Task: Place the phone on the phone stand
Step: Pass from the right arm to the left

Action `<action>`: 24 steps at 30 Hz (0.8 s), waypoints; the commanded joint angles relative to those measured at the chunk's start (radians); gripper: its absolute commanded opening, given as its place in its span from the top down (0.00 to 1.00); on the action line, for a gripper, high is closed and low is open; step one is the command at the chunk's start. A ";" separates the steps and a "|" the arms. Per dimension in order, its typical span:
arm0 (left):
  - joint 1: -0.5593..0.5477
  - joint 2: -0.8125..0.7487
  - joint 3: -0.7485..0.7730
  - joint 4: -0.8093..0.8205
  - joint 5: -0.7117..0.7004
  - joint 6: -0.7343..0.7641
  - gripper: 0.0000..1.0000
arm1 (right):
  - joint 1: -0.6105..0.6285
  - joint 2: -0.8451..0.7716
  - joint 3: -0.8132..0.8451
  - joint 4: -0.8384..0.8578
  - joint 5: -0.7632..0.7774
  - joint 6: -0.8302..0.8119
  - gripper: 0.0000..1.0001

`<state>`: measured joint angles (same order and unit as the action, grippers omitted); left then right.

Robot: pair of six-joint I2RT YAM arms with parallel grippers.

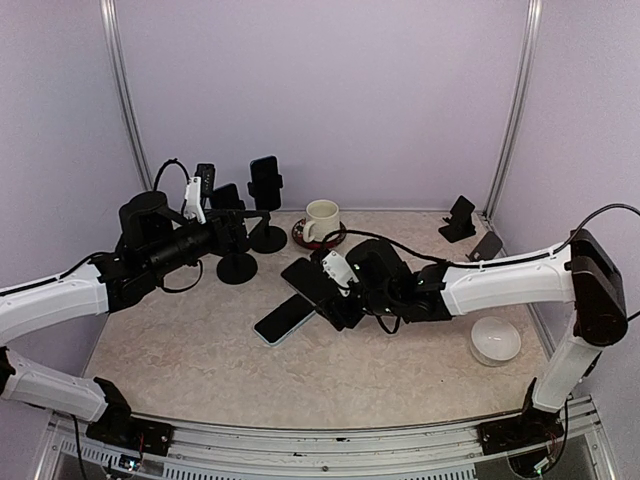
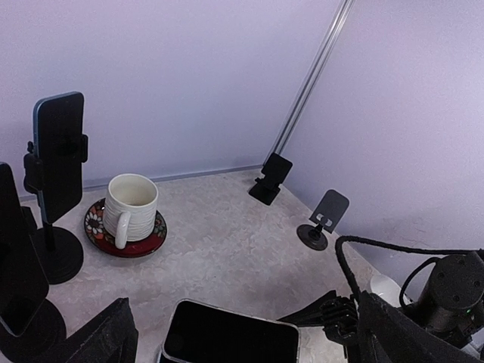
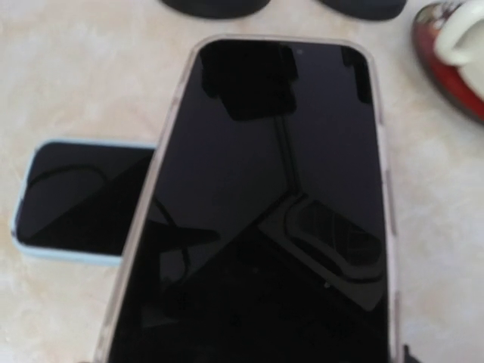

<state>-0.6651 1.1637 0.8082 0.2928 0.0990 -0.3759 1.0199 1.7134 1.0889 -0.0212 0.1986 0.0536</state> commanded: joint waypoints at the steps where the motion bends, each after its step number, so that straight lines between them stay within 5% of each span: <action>1: -0.022 0.006 -0.014 0.042 0.013 -0.034 0.01 | -0.001 -0.070 -0.015 0.092 0.047 -0.014 0.65; 24: -0.080 0.107 -0.048 0.193 0.081 -0.169 0.02 | -0.001 -0.280 -0.104 0.160 0.192 -0.044 0.72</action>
<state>-0.7368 1.2278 0.7750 0.4007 0.1398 -0.5072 1.0199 1.4940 0.9997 0.0467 0.3481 0.0170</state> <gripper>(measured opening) 0.985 0.763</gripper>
